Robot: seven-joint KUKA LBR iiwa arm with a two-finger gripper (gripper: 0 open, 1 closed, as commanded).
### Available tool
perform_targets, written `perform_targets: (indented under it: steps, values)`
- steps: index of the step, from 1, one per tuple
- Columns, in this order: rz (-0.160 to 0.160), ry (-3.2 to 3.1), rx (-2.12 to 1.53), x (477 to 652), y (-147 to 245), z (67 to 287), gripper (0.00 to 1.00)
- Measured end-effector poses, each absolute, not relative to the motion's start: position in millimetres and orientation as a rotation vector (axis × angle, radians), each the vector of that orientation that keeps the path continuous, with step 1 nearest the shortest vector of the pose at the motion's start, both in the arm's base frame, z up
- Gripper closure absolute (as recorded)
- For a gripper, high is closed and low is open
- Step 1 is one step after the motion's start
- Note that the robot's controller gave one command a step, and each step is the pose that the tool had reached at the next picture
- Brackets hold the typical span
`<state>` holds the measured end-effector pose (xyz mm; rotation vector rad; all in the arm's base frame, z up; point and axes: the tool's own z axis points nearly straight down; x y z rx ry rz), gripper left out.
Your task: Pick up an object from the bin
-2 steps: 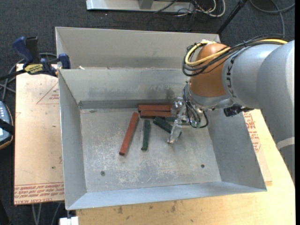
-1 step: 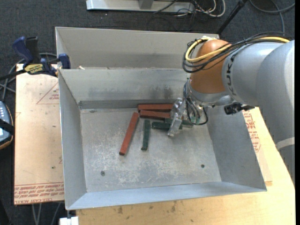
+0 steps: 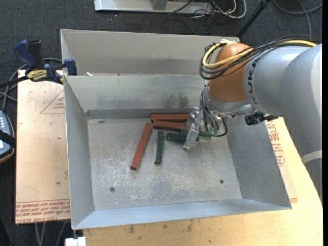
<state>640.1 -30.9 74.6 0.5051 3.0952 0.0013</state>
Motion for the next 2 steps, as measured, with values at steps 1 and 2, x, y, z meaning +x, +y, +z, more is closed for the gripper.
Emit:
perform_targets:
  steps: [1,2]
  values:
    - [0.001,3.098,0.505,639.4,-30.8,77.9,1.0]
    - [0.001,3.101,0.505,638.5,-30.6,87.4,1.0]
